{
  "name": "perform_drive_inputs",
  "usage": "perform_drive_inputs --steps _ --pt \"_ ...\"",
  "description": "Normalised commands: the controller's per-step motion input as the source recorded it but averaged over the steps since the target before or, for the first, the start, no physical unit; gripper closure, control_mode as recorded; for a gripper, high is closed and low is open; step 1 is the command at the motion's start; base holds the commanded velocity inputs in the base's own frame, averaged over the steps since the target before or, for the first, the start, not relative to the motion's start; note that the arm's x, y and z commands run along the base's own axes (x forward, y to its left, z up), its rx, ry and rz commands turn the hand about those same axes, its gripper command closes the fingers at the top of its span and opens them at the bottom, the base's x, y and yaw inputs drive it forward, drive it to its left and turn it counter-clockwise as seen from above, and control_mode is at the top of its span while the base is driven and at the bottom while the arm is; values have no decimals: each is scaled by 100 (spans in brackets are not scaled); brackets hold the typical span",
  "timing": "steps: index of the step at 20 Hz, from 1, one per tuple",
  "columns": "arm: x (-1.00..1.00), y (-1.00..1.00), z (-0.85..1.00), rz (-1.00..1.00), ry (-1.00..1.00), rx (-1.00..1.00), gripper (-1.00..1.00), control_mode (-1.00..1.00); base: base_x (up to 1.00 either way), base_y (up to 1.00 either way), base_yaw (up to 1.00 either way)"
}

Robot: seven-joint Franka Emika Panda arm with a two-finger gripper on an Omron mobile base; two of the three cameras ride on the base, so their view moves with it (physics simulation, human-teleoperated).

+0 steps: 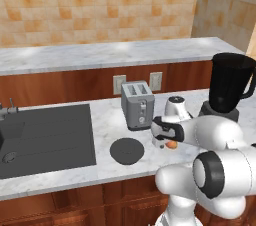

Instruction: Open the blender lid, put the mango in the blender, close the lid, and start the blender.

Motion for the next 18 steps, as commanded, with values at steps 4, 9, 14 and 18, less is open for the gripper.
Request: perform_drive_inputs --steps 4,9,14,18 --pt "-1 0 -63 5 0 0 -100 -100 0 0 0" --pt "-14 0 -36 2 -2 0 100 -100 0 0 0" --pt "-31 -1 60 0 -18 0 100 -100 0 0 0" --pt "-31 0 100 0 -26 0 100 -100 0 0 0"
